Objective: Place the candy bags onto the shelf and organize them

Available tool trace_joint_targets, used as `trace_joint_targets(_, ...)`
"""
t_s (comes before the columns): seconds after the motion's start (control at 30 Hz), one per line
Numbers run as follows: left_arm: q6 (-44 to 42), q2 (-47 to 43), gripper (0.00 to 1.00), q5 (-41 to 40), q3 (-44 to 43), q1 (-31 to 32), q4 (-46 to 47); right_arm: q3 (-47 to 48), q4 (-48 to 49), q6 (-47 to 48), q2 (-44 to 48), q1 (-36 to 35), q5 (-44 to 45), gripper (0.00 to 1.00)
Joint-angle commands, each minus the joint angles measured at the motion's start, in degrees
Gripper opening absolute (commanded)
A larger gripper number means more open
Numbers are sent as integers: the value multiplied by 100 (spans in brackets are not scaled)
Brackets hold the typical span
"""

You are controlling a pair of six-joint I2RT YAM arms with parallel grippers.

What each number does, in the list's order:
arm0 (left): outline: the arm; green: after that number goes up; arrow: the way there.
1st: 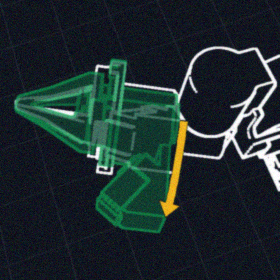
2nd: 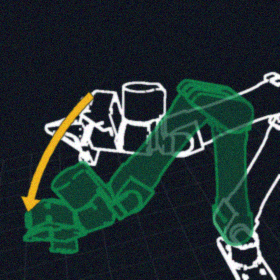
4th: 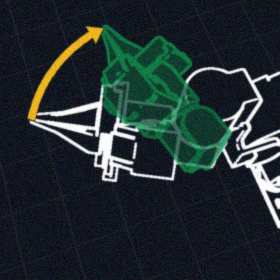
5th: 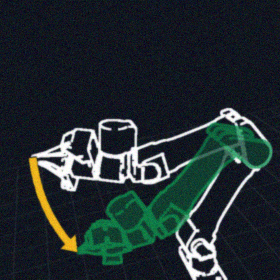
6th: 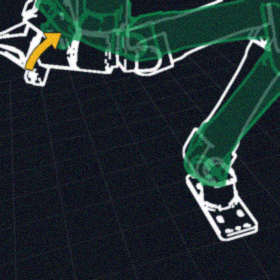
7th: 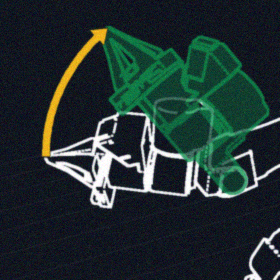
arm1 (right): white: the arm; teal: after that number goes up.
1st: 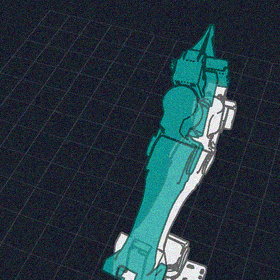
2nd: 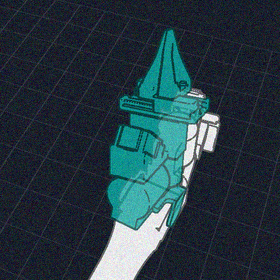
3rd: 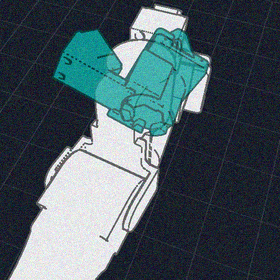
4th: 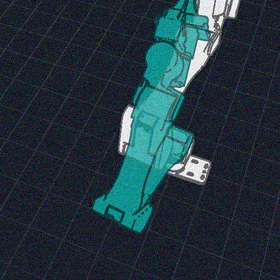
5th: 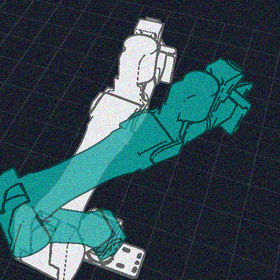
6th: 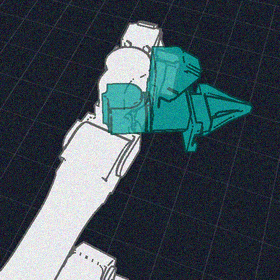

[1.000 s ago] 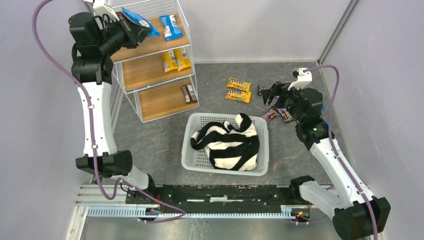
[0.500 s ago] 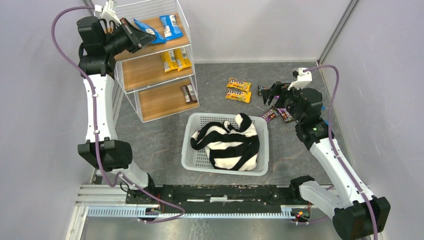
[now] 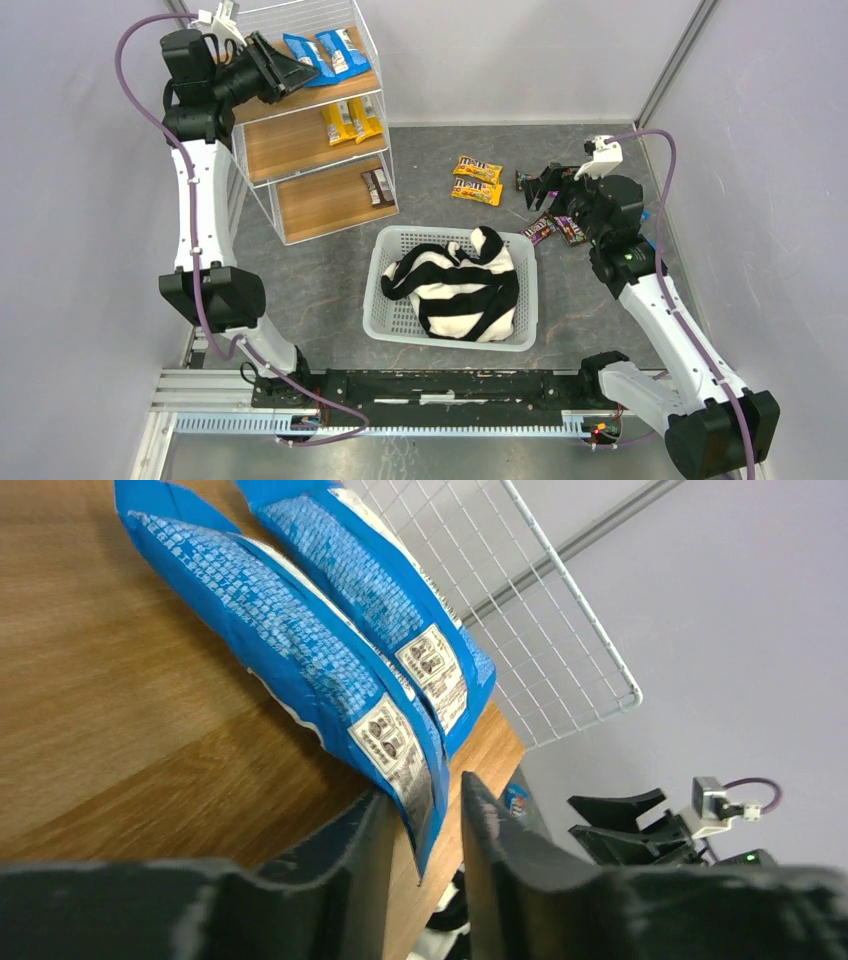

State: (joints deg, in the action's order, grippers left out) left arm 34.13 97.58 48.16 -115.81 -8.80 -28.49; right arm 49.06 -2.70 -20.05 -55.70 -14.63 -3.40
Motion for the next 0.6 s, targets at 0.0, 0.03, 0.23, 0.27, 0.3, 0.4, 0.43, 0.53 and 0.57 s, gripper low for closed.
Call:
trace_joint_targets(0.0,-235,11,50,-306,-279,-20,-472,69,144,108,-10,-23,90,86)
trace_joint_targets(0.03,-291,-29,58,-403,-283,-17,-556,60,124,143,-9,-17,126,86)
trace_joint_targets(0.23,-658,-292,81,-968,-324,-16,-967,25,2,382,-106,-21,547,86)
trace_joint_targets(0.27,-726,-342,83,-1084,-334,-16,-1052,16,-15,438,-132,-21,645,87)
trace_joint_targets(0.3,-795,-397,84,-1210,-337,-9,-1137,1,-25,490,-173,-18,776,87)
trace_joint_targets(0.4,-972,-597,87,-1537,-293,13,-1327,23,-127,612,-467,47,1205,90)
trace_joint_targets(0.43,-1035,-666,88,-1654,-290,36,-1394,56,-180,621,-632,126,1315,92)
trace_joint_targets(0.53,-1215,-926,91,-2201,-272,269,-1579,205,-315,399,-1211,722,1232,93)
trace_joint_targets(0.57,-1256,-1004,92,-2340,-263,399,-1612,295,-383,292,-1463,1000,1109,92)
